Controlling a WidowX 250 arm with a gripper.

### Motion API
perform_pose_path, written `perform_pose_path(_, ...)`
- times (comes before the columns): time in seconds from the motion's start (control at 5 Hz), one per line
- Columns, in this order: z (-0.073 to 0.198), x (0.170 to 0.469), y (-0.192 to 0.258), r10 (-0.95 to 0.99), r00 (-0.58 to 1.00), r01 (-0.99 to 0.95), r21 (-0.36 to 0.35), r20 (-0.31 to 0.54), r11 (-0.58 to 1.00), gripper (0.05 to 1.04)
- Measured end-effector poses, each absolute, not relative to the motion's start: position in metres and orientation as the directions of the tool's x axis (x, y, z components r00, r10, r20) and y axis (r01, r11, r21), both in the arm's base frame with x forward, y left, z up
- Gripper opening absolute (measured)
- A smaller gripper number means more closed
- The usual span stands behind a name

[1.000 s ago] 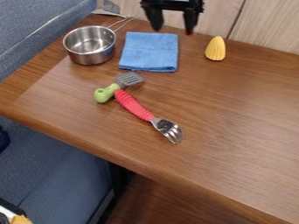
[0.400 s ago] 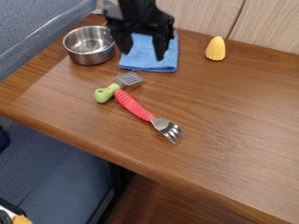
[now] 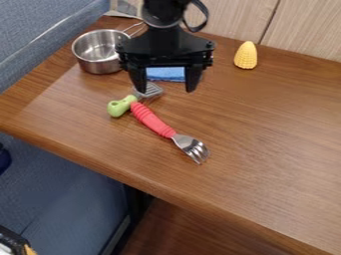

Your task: Move the red fork in the middle of the table vertically

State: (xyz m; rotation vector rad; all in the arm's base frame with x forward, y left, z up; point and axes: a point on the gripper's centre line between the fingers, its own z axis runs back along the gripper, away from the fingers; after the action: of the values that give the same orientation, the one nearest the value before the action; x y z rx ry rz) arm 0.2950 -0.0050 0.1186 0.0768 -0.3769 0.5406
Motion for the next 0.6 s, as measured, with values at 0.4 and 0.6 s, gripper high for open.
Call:
perform_pose_path(0.4, 0.100, 0.299, -0.007, 0.786, 0.549, -0.822, 0.015, 0.284, 0.569, 1.000)
perform_pose_path(0.6, 0.092, 0.307, 0.002, 0.846, 0.467, -0.868, -0.047, 0.258, 0.494, 1.000)
